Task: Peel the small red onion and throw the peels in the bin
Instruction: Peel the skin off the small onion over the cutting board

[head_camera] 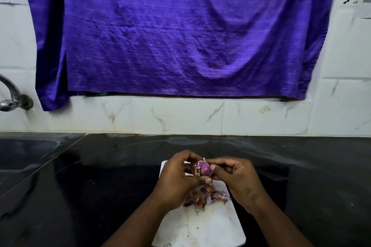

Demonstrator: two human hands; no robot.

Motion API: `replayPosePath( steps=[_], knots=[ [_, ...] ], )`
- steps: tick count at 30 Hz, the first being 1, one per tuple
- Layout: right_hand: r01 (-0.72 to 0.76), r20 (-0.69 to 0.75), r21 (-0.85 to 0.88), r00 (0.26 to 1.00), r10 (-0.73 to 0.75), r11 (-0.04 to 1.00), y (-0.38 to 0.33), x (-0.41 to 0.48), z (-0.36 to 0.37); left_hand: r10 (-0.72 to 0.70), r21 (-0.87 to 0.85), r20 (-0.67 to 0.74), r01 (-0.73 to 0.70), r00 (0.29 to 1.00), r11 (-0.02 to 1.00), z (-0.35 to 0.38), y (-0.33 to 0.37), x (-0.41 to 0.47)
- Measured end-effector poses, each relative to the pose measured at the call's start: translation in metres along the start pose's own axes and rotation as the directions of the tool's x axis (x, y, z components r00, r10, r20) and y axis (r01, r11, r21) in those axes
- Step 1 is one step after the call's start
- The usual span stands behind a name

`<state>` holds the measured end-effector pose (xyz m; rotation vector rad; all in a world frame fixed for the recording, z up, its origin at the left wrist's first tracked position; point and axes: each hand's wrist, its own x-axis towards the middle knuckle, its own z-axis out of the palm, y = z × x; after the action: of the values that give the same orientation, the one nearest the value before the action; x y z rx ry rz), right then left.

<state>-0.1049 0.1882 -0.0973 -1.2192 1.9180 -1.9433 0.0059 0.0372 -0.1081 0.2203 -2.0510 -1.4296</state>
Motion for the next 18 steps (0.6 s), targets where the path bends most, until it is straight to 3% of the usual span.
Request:
replayPosePath(
  steps=[11,14,18],
  knots=[
    [0.117,-0.121,-0.300,0.980,-0.160,0.947,-0.0004,-0.0035,0.0075,0.036,0.056,0.013,-0.036,0.999,0.998,0.0041,0.0017,-0.0017],
    [0.057,-0.161,-0.220,0.983,-0.094,0.974,0.0002,-0.0009,0.0069,0.024,0.013,0.028,-0.025,0.999,1.000,0.0038,0.0008,-0.0019],
    [-0.028,-0.153,0.057,0.988,0.036,0.998,-0.0008,0.0034,0.0047,0.015,-0.058,0.066,-0.011,0.998,0.998,0.0040,0.0023,-0.0029]
  ],
)
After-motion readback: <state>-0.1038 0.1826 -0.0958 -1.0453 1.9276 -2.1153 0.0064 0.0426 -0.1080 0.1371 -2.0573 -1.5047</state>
